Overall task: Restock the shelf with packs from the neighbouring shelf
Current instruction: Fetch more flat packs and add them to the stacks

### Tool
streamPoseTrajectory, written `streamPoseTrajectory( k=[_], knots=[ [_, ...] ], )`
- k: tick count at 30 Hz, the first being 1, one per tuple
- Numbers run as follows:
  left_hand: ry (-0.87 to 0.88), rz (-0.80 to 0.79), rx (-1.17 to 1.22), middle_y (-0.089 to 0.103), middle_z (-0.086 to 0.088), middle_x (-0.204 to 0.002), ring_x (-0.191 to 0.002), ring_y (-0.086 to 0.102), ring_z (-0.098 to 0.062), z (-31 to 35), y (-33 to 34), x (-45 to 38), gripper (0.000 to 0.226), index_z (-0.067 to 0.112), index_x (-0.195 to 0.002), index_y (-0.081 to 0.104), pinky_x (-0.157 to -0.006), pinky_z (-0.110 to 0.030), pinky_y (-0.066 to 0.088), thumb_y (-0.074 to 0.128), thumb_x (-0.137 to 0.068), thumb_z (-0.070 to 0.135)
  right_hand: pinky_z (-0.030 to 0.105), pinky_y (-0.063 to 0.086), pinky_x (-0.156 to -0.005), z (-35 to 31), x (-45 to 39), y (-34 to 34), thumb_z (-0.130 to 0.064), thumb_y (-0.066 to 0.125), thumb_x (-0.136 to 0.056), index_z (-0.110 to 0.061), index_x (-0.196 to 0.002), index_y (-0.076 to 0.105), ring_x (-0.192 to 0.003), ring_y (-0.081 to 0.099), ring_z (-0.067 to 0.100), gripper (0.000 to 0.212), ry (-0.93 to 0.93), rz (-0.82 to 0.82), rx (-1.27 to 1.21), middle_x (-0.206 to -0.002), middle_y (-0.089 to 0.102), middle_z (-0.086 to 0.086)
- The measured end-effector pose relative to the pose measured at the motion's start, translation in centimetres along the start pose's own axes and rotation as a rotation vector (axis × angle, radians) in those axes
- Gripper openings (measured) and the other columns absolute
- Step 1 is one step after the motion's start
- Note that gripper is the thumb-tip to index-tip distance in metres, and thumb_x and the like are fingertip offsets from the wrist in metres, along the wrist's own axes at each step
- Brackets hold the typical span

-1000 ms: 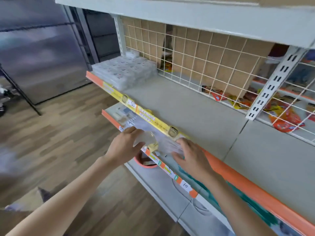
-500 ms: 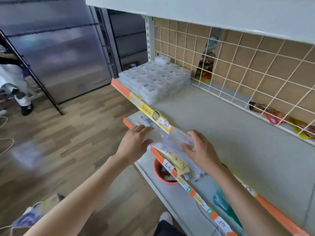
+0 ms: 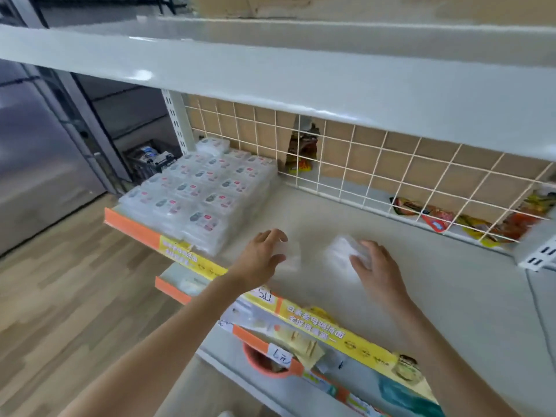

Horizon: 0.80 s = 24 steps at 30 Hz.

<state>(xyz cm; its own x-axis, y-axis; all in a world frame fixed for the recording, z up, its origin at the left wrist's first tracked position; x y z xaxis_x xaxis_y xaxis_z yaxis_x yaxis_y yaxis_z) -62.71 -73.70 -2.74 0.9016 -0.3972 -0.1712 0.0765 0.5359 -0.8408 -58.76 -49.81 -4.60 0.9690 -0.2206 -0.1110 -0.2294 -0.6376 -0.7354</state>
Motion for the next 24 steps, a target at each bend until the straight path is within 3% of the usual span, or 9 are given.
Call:
streamPoseTrajectory(
  k=[4,6,9,12,14,16,19,21,24],
  knots=[
    [0.101,-0.102,0.069,0.053,-0.015,-0.113,-0.107,0.053,-0.032,-2.0,0.5,-3.1,0.028,0.004,-0.117,0.057,-0.091,-0.032,0.041,0.056,-0.089,0.011,0.035,0.038,-0.090,1.3,-0.3,-0.4,-0.029,0.054,-0.089,-0.008,-0.123,0.054,-0.112,0.047,0.033,0.039,0.248,0.044,0.174,-0.115,0.051,0.017],
    [0.163,-0.160,0.089,0.054,-0.015,-0.110,-0.104,0.053,-0.033,-2.8,0.7,-4.0,0.035,0.004,-0.115,0.060,-0.093,-0.038,0.043,0.053,-0.087,0.023,0.041,0.035,-0.092,0.5,0.1,-0.1,-0.030,0.054,-0.089,-0.011,-0.123,0.052,-0.115,0.039,0.033,0.039,0.303,0.129,0.353,-0.120,0.047,0.015],
    [0.180,-0.261,0.088,0.043,-0.004,-0.119,-0.113,0.043,-0.019,-4.4,1.3,-4.2,0.073,0.015,-0.128,0.050,-0.102,-0.033,0.035,0.045,-0.072,0.062,0.041,0.036,-0.089,-3.0,0.7,1.3,-0.018,0.063,-0.081,-0.011,-0.116,0.058,-0.112,0.039,0.031,0.036,0.105,0.340,0.327,-0.119,0.048,0.012],
    [0.178,-0.267,0.197,0.029,0.003,-0.121,-0.112,0.039,-0.009,-6.1,1.9,-3.3,0.087,0.018,-0.133,0.037,-0.096,-0.017,0.031,0.062,-0.061,0.059,0.021,0.031,-0.098,-6.6,1.1,5.0,-0.018,0.052,-0.073,-0.011,-0.121,0.056,-0.118,0.032,0.012,0.049,-0.040,0.118,-0.018,-0.128,0.043,-0.003],
    [0.162,-0.206,0.286,0.029,0.001,-0.118,-0.108,0.039,-0.011,-6.5,1.9,-3.0,0.078,0.014,-0.128,0.037,-0.092,-0.015,0.032,0.068,-0.060,0.038,0.017,0.026,-0.102,-7.7,1.4,7.6,-0.026,0.040,-0.064,-0.015,-0.131,0.047,-0.125,0.027,0.006,0.068,-0.049,-0.031,-0.103,-0.136,0.036,-0.010],
    [0.154,-0.164,0.355,0.034,-0.001,-0.112,-0.102,0.042,-0.012,-6.6,1.6,-3.1,0.066,0.015,-0.117,0.041,-0.089,-0.018,0.035,0.067,-0.058,0.029,0.011,0.021,-0.101,-7.8,1.4,9.1,-0.022,0.042,-0.063,-0.019,-0.135,0.043,-0.128,0.029,0.012,0.072,-0.052,-0.065,-0.028,-0.140,0.038,-0.009],
    [0.211,-0.150,0.427,0.045,0.004,-0.101,-0.090,0.044,-0.001,-6.7,1.3,-3.3,0.056,0.019,-0.105,0.043,-0.078,-0.011,0.035,0.068,-0.060,0.040,-0.001,0.015,-0.094,-7.3,1.1,9.2,-0.012,0.060,-0.074,-0.017,-0.130,0.048,-0.123,0.032,0.014,0.058,-0.060,0.014,-0.030,-0.136,0.040,-0.010],
    [0.227,-0.150,0.465,0.052,0.007,-0.098,-0.090,0.050,0.000,-6.6,1.3,-3.2,0.046,0.021,-0.104,0.050,-0.077,-0.010,0.038,0.061,-0.071,0.051,-0.001,0.023,-0.090,-6.5,1.1,9.1,-0.008,0.067,-0.077,-0.021,-0.123,0.052,-0.115,0.039,0.010,0.050,-0.011,0.070,-0.107,-0.130,0.045,-0.011],
    [0.138,-0.130,0.518,0.061,0.002,-0.093,-0.087,0.059,-0.008,-6.9,1.3,-3.5,0.023,0.029,-0.099,0.055,-0.070,-0.016,0.042,0.051,-0.088,0.049,0.010,0.041,-0.075,-6.3,1.2,8.5,-0.025,0.068,-0.081,-0.031,-0.110,0.051,-0.087,0.057,0.010,0.034,0.167,0.098,-0.294,-0.098,0.060,-0.005]
  ],
)
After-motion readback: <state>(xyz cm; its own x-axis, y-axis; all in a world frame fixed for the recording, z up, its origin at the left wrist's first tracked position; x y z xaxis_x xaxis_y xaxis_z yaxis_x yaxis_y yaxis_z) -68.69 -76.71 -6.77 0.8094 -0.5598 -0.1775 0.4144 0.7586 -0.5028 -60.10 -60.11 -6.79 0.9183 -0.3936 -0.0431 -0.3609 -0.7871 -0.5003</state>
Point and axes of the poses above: each hand's wrist, its own x-axis away from the middle knuckle, its own y-axis out of the palm, z = x × y, the point moved 3 cm from there along -x, towards the middle knuckle
